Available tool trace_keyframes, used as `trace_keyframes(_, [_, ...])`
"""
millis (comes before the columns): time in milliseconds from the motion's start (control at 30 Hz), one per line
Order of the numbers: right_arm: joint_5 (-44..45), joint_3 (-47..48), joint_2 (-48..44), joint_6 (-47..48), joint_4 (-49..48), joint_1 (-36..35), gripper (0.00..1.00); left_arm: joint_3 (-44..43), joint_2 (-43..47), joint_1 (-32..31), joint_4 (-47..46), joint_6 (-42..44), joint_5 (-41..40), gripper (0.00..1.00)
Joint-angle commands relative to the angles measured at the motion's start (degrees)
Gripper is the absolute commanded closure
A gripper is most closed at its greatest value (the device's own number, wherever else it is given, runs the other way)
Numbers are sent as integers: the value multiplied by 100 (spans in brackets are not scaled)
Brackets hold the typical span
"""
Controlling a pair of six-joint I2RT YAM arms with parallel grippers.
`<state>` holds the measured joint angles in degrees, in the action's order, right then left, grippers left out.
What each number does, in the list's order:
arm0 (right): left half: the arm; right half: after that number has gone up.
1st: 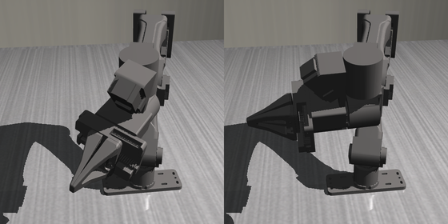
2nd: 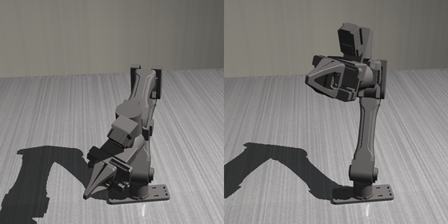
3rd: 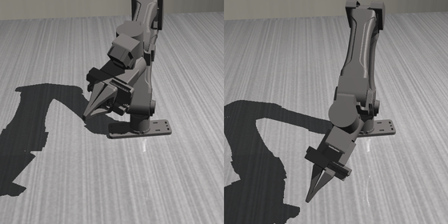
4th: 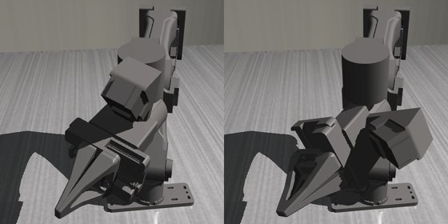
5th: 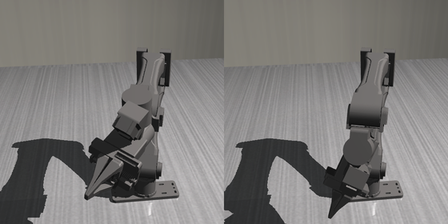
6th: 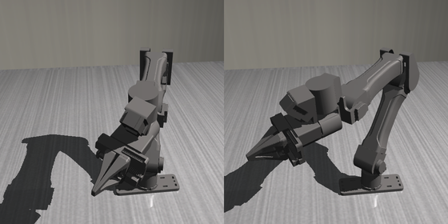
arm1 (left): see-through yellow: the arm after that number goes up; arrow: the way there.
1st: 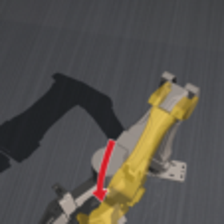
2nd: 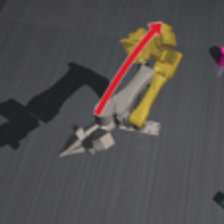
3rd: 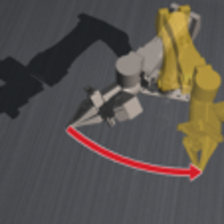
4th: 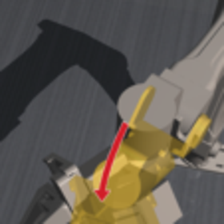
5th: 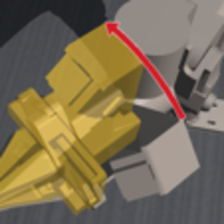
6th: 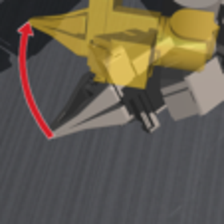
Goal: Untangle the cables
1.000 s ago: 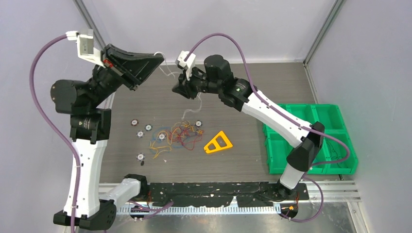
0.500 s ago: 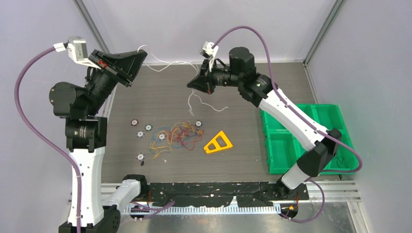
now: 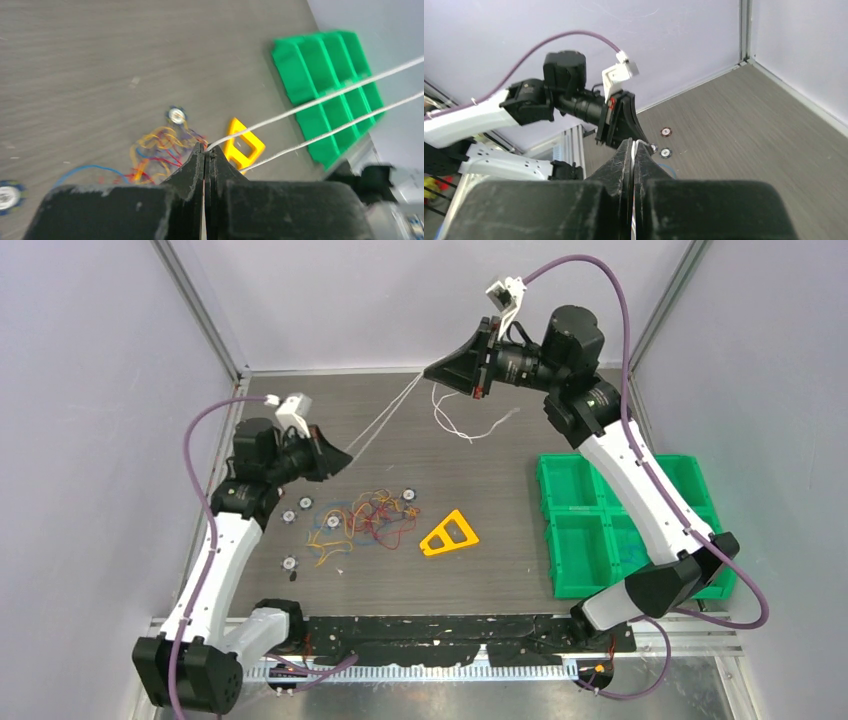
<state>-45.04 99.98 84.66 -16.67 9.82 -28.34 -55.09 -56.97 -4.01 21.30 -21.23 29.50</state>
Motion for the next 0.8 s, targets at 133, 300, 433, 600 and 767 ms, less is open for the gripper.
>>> trace_keyframes(133, [-19,-302,-642,-1601,-1714,497,95,131,-142,-941,-450,-296,1241,100])
trace_keyframes(300, [97,-820,-1074,-1325,-1450,1050,94,-2,-17,-989,-980,-420,1667,53])
trace_keyframes(433, [-117,-1234,-1499,-837,-918,1703,95,-341,120,-943,-393,133,1380,18])
trace_keyframes(600, [-553,-1426,-2055,209,483,2792,95,-433,346,-736,-216,459,1088,1])
trace_keyframes(767, [-1247,-1381,-2228,1278,2053,4355,95,-261,615,-610,-591,263,1239,0])
